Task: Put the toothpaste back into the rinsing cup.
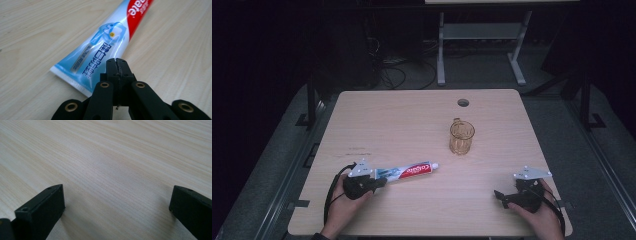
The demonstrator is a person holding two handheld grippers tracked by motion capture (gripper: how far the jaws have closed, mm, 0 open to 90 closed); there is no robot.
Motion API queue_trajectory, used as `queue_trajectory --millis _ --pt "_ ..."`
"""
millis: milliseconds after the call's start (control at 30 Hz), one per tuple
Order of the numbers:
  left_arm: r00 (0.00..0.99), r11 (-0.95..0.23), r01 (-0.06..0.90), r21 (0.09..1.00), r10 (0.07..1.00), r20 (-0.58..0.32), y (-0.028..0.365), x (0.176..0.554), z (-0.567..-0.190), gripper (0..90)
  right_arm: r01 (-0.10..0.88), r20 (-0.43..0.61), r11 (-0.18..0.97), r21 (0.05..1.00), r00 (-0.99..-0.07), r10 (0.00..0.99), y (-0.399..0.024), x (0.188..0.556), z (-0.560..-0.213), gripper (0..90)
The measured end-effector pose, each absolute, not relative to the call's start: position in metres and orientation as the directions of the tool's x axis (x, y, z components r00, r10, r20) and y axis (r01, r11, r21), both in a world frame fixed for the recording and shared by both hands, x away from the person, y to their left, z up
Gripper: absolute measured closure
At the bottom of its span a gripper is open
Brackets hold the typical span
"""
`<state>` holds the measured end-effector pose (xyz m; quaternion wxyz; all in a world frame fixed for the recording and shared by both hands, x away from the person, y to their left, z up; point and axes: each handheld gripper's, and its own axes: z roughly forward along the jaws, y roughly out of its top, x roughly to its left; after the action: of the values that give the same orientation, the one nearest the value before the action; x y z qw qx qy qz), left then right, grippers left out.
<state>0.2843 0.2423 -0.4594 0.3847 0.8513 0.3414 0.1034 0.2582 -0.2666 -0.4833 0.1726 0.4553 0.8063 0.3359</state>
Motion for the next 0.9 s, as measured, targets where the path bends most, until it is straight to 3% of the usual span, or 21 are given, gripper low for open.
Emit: queue_trajectory --millis 900 --pt "0.681 -0.447 0.528 0.722 0.73 -0.046 0.246 0.324 -0.459 90.0 0.618 0.027 0.36 0.699 -0.527 0.85 -0.267 0.258 -0.483 0.0"
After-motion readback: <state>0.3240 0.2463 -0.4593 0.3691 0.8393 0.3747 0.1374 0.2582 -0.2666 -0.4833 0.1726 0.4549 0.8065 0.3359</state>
